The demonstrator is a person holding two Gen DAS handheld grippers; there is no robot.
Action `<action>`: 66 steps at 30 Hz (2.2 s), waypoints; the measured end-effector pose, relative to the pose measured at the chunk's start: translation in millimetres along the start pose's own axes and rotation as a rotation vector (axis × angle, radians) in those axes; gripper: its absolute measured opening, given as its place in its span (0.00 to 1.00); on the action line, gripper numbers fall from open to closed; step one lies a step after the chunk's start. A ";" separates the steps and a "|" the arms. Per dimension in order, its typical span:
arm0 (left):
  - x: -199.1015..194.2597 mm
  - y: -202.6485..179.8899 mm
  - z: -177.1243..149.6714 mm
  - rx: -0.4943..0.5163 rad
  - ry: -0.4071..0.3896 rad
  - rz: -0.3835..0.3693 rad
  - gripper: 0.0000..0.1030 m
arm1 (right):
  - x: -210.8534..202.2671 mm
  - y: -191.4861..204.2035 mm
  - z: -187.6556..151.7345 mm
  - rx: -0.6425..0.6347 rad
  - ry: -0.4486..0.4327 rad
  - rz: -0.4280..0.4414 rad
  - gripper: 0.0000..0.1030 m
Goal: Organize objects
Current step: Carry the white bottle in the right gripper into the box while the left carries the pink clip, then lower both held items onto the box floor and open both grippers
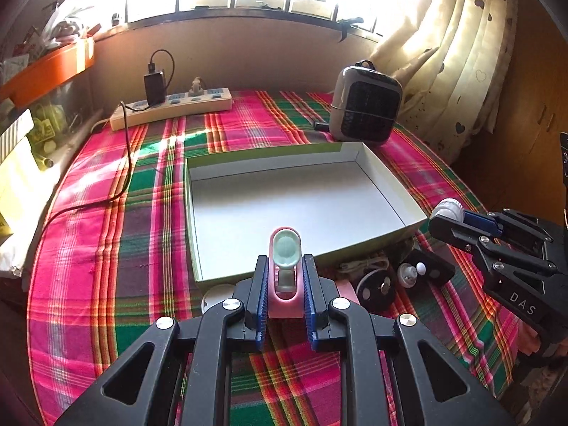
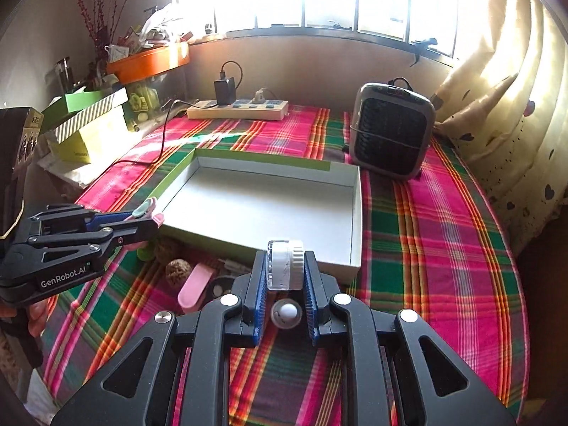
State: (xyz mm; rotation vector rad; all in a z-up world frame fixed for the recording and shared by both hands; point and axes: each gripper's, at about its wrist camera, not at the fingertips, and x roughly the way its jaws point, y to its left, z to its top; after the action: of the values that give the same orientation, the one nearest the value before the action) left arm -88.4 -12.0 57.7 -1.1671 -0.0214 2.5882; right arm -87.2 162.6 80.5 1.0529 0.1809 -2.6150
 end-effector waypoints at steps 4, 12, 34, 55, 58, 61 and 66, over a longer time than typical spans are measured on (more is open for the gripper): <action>6.4 5.3 12.3 -0.013 -0.006 0.001 0.15 | 10.2 -4.3 14.9 0.003 -0.001 0.010 0.19; 30.3 17.1 36.0 -0.026 0.001 0.013 0.15 | 48.7 -16.7 39.4 0.025 0.042 0.018 0.19; 103.1 27.3 61.4 -0.031 0.105 0.044 0.15 | 137.7 -26.0 70.3 0.022 0.170 -0.001 0.19; 116.9 23.1 63.0 -0.019 0.126 0.070 0.16 | 156.9 -28.9 69.9 0.031 0.208 -0.008 0.19; 117.0 23.2 63.4 -0.020 0.126 0.067 0.17 | 157.3 -28.1 69.5 0.029 0.207 -0.009 0.19; 117.0 22.6 63.4 -0.021 0.127 0.067 0.18 | 157.0 -28.0 69.5 0.030 0.206 -0.003 0.22; 117.3 21.3 62.9 -0.017 0.129 0.061 0.23 | 156.2 -26.6 68.7 0.029 0.205 0.001 0.35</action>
State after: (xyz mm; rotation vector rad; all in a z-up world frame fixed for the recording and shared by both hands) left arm -213.5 7.1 11.3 -1.3583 0.0205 2.5643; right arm -247.1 133.9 21.8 1.3311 0.1891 -2.5127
